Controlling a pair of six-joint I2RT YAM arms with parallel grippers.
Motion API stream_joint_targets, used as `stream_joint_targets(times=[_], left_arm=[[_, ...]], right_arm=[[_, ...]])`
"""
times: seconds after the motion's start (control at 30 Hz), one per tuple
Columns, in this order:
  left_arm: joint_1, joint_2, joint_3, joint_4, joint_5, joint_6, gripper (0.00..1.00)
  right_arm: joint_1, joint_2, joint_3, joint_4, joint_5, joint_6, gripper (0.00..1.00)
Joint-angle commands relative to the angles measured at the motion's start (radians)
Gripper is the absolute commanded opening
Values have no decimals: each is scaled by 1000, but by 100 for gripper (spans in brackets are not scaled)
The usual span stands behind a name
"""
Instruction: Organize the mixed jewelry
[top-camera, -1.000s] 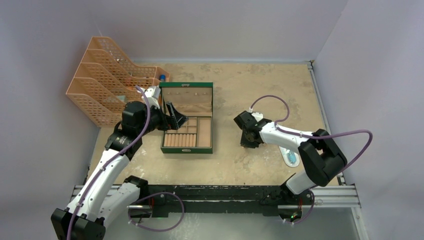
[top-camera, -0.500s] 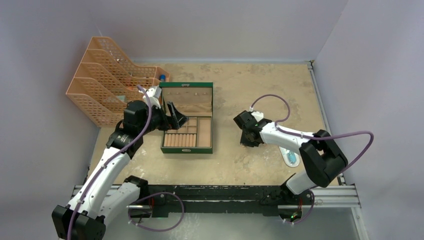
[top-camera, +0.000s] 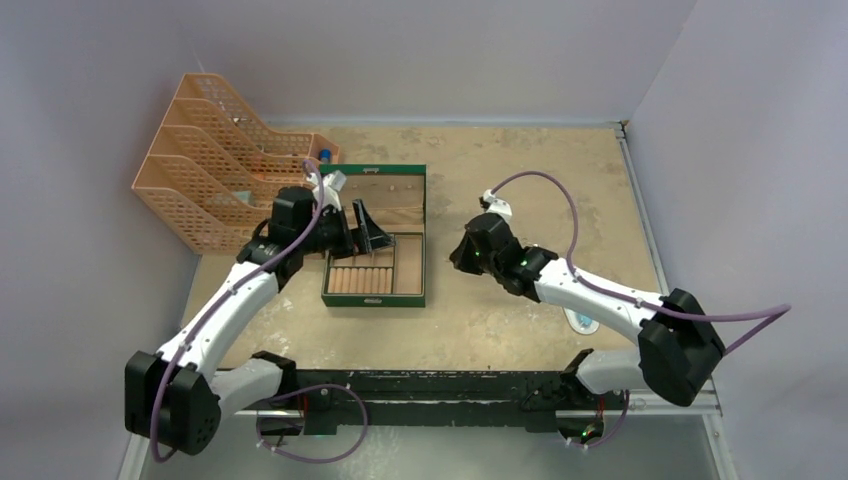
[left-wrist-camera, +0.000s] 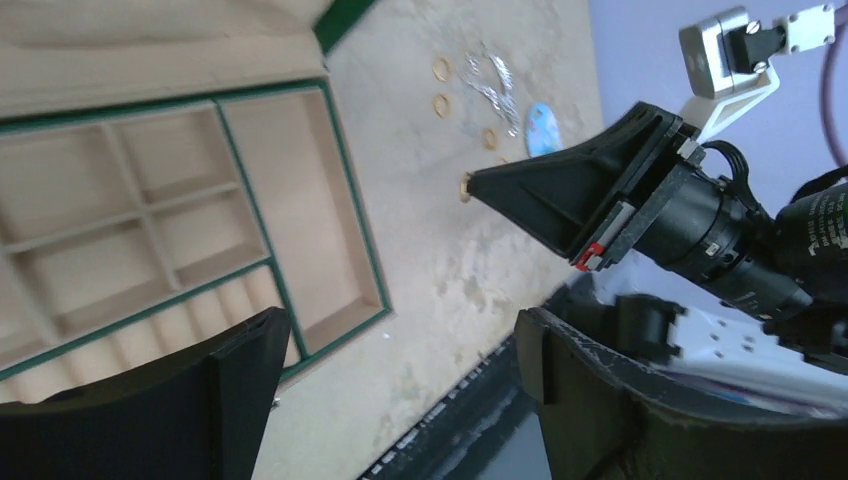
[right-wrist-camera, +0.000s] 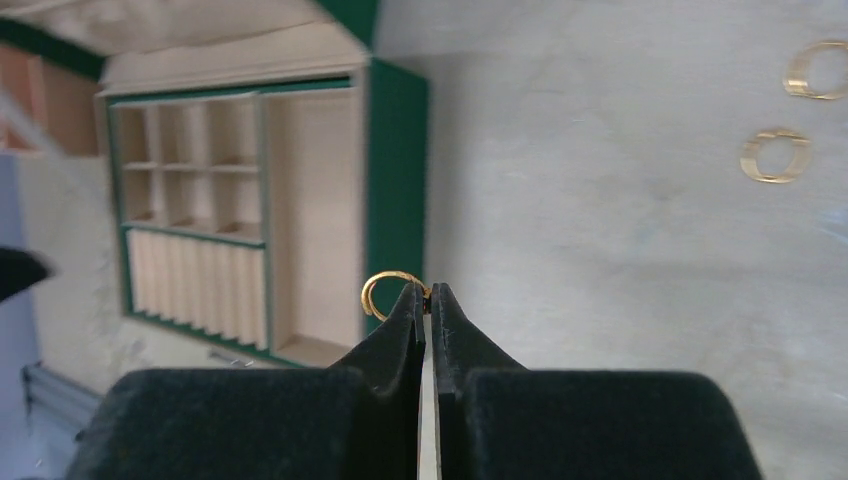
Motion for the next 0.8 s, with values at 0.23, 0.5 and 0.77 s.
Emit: stream_joint_targets(times=[0.23,0.5,0.77], left_arm=[[-31,127,-143,424,302,-266,49],[-60,184,-164,446,295,-268,49],[-66,218,-162,434,268,-267,38]], right_arm=[[136,24,2,266,-129,30,2],[158,54,12,308,-164,41,2],[163,77,28,313,-177,38,2]])
